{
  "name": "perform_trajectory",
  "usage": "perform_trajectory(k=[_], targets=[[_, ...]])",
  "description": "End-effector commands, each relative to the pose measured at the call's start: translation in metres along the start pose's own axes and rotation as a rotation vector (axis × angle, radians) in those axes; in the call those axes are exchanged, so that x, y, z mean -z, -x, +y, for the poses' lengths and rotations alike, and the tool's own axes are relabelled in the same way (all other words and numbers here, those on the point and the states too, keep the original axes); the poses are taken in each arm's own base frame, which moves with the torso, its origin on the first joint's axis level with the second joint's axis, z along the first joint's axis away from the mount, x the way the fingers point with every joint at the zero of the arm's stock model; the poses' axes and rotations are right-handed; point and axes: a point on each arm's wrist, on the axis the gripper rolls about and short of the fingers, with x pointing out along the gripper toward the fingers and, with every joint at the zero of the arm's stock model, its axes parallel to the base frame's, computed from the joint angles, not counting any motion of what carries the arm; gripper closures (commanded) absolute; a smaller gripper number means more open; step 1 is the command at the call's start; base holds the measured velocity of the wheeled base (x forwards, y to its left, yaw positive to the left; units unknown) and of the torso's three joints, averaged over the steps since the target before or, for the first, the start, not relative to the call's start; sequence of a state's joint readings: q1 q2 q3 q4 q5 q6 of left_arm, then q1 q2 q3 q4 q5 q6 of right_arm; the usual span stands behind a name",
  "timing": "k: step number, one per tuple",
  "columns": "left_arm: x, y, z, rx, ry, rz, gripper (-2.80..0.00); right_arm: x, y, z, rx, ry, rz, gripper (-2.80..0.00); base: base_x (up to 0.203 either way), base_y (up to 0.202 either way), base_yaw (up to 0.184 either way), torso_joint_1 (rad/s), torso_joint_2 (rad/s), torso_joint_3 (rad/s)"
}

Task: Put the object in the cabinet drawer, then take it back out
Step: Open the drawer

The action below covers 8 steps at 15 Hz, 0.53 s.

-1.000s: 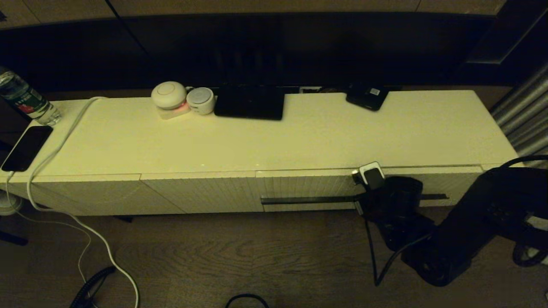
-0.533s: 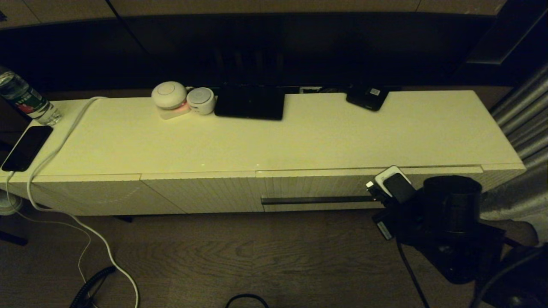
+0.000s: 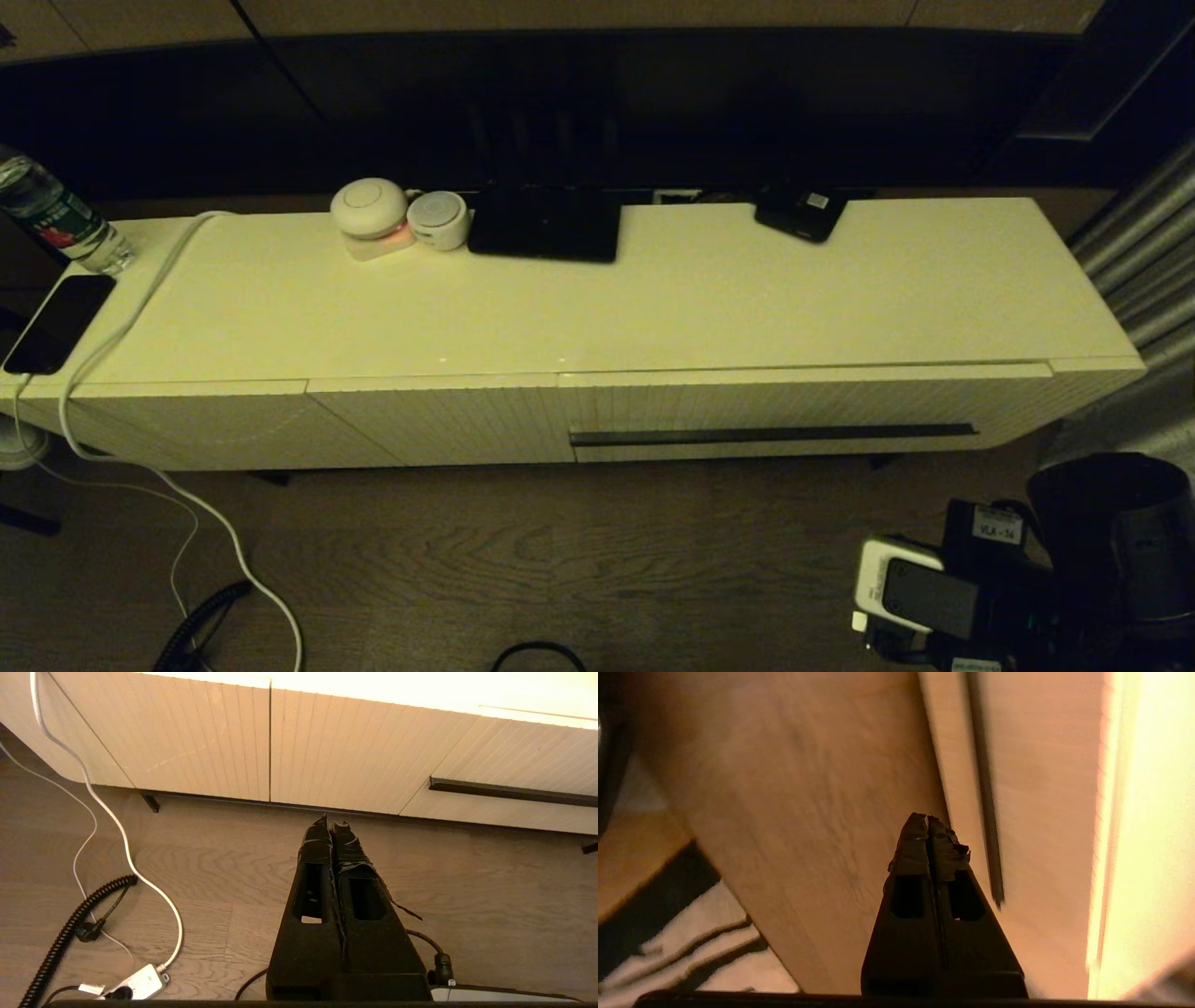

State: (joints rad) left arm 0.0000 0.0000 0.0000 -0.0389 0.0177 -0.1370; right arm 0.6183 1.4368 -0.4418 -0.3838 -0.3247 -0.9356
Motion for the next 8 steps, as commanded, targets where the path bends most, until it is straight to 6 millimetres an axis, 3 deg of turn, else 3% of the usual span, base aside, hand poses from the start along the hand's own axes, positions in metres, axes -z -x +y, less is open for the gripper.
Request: perform_trajectory(k=[1,4,5,8], targets=[[0.0,0.0,0.0,-0.001,0.001,-0.001,0.0,-0.001,-0.017,0.003,-0.079,0.05,0.004,0.0,0.0,0.0,0.0,0.0,0.0,0.0],[0.0,0.0,0.0,0.0,0.001,-0.003,0.0,-0.001,-0.044,0.011,-0.19,0.178,0.004,0.0,0.0,0.0,0.0,0.0,0.0,0.0],[0.0,0.0,0.0,-0.001,0.001,-0.001,0.0,0.002,-0.051,0.015,-0.226,0.208,-0.006,-2.8,0.0,0.0,0.0,0.0,0.0,0.0],[0.0,0.0,0.0,0.0,0.001,-0.003,0.0,0.015,-0.066,0.017,-0.291,0.247,0.0,-2.8,0.0,0.0,0.0,0.0,0.0,0.0]])
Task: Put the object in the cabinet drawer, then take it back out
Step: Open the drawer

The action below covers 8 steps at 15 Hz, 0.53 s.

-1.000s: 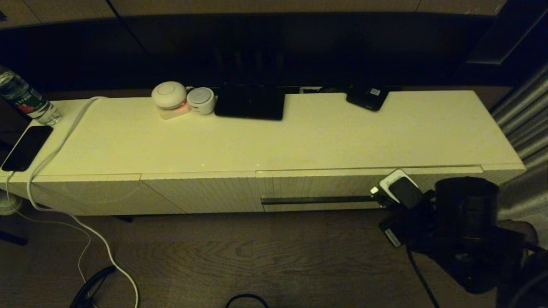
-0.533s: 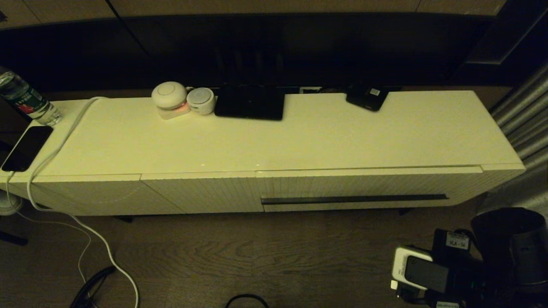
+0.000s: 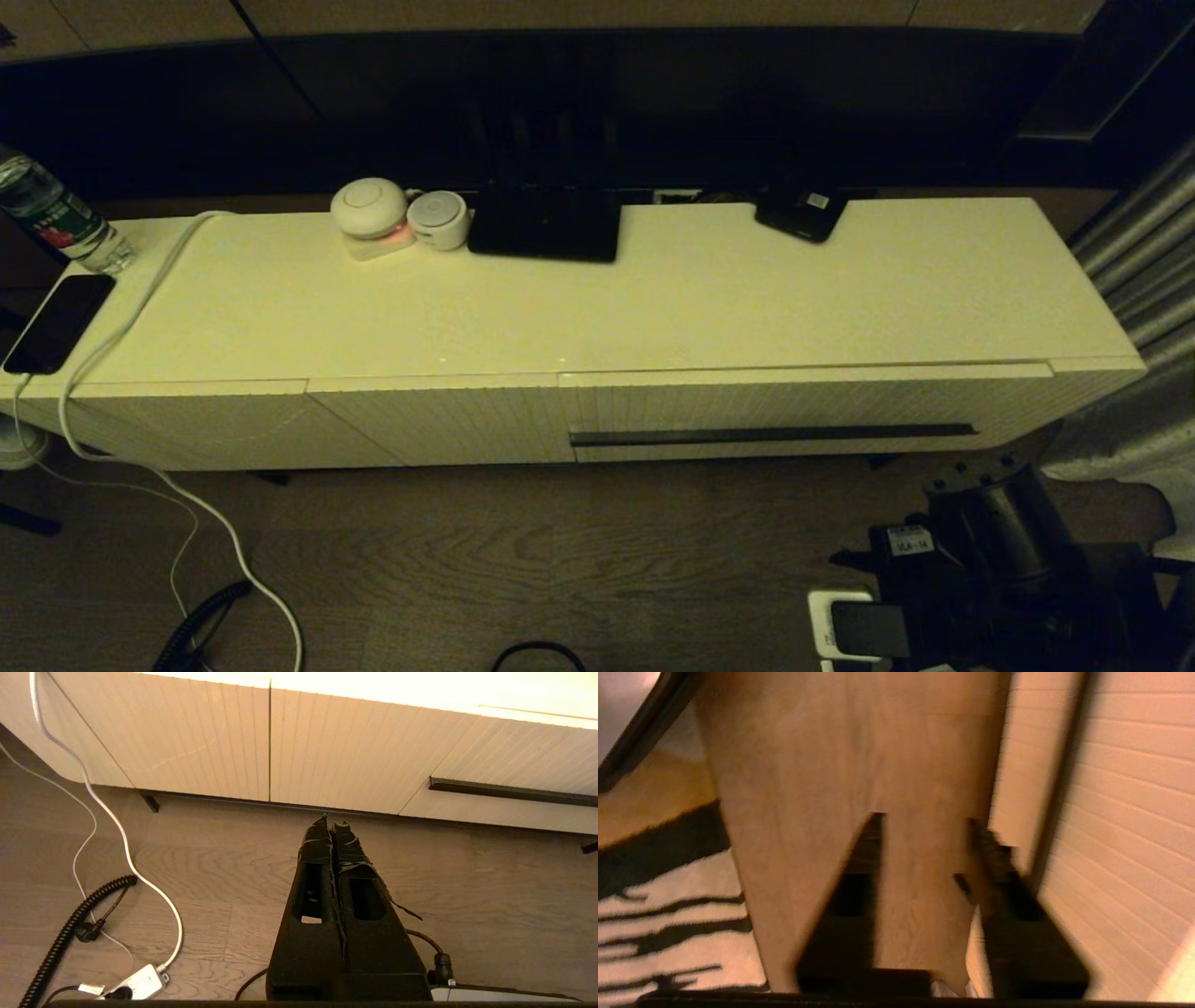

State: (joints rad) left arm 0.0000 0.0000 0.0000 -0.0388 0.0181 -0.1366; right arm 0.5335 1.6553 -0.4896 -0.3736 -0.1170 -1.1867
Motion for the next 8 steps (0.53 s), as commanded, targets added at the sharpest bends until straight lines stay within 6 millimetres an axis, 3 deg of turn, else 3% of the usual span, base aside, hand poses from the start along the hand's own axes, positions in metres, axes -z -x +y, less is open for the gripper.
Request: perform_trajectory(k=[1,8], targets=[[0.0,0.0,0.0,0.0,0.002,-0.003,0.0,0.012,-0.02,0.005,-0.085,0.008,0.002,-2.8,0.0,0.0,0.0,0.0,0.0,0.0],[0.0,0.0,0.0,0.0,0.001,-0.001,0.0,0.044,-0.052,-0.005,-0.145,-0.012,0.039,-2.8,0.0,0.0,0.0,0.0,0.0,0.0]])
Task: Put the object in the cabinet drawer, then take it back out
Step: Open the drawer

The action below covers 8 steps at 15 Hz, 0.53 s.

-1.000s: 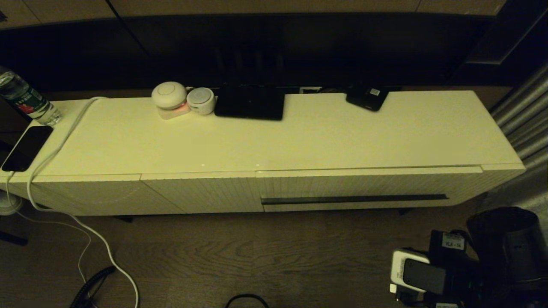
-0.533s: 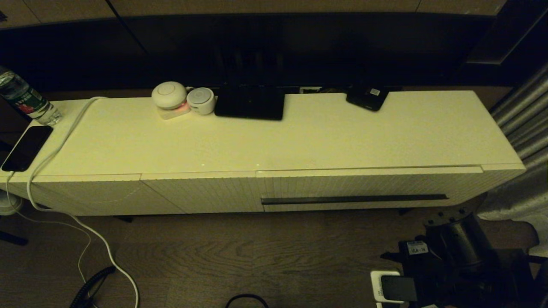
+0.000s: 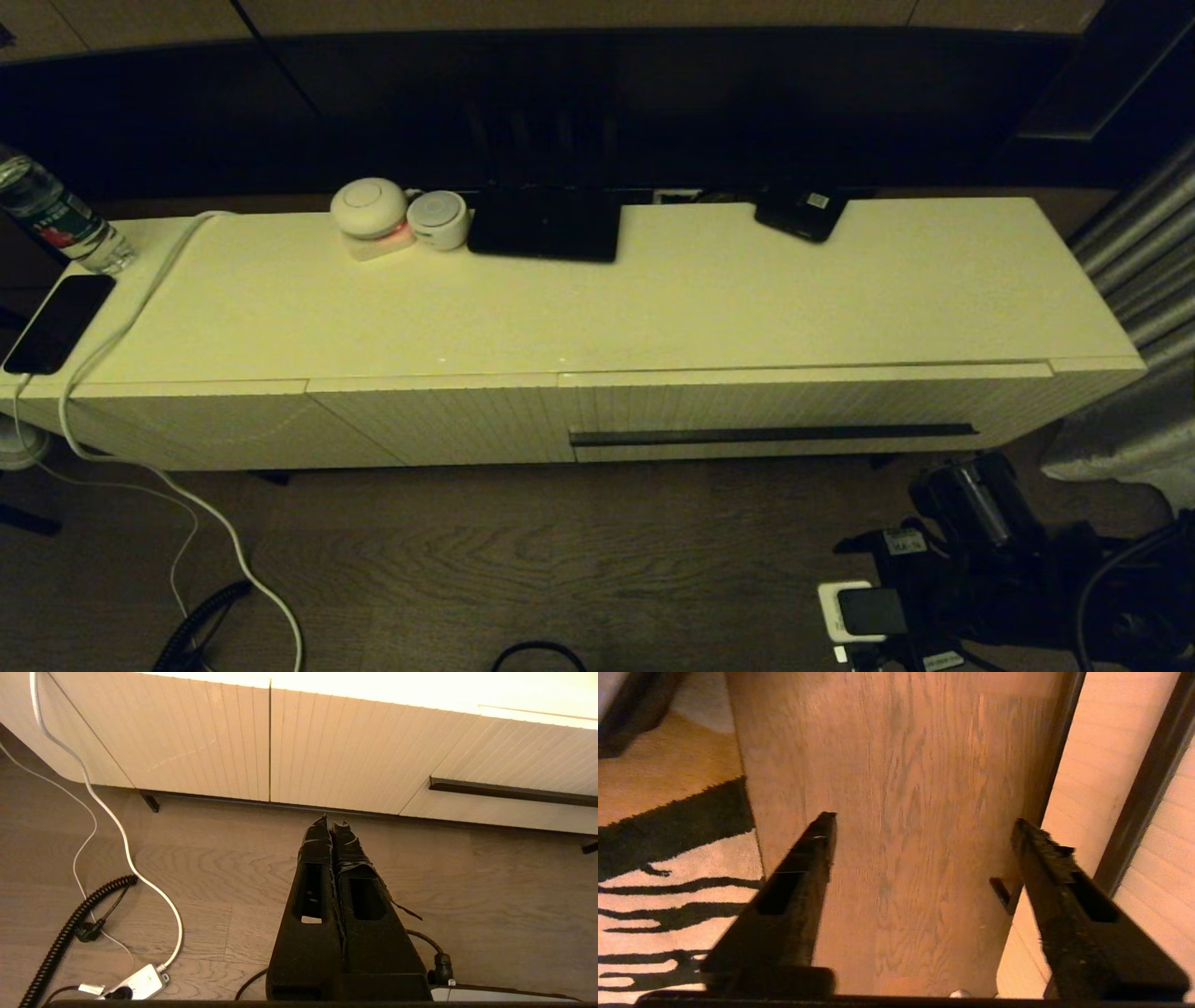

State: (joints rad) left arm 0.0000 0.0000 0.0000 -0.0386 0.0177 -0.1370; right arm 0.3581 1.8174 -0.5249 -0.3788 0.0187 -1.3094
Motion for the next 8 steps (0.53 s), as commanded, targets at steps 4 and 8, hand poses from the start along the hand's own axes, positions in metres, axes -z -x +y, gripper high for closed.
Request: perform_trajectory(k=[4,8], targets=[[0.0,0.0,0.0,-0.001,0.001,-0.001,0.0,0.005,-0.029,-0.016,0.044,-0.016,0.008,-2.8,0.0,0.0,0.0,0.0,0.0,0.0],[0.0,0.0,0.0,-0.001,0.001,-0.001,0.0,0.005,-0.044,-0.022,0.091,-0.015,-0.001,-2.8,0.0,0.0,0.0,0.0,0.0,0.0]])
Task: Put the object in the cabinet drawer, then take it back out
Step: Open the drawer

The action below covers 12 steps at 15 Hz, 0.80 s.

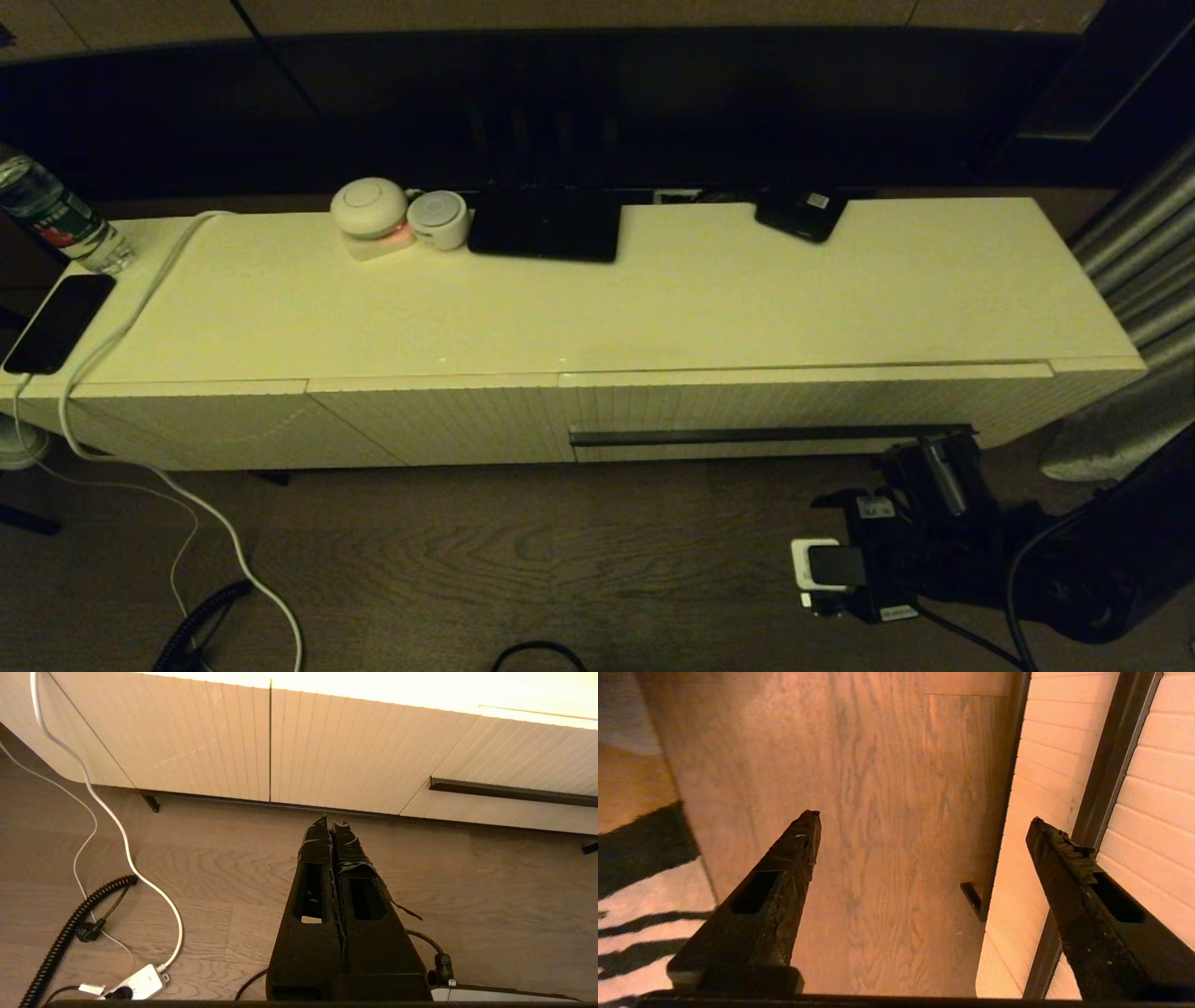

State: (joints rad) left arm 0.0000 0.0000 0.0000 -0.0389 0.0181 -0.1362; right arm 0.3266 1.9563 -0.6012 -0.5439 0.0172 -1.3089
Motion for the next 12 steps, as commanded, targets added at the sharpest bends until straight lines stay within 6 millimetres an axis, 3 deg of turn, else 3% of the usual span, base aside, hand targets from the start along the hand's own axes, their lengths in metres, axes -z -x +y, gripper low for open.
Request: perform_trajectory(k=[1,12], targets=[[0.0,0.0,0.0,0.0,0.002,-0.003,0.0,0.001,-0.013,0.002,-0.006,0.007,0.004,-2.8,0.0,0.0,0.0,0.0,0.0,0.0],[0.0,0.0,0.0,0.0,0.002,-0.003,0.0,0.017,-0.038,-0.018,0.052,-0.034,0.035,-2.8,0.0,0.0,0.0,0.0,0.0,0.0]])
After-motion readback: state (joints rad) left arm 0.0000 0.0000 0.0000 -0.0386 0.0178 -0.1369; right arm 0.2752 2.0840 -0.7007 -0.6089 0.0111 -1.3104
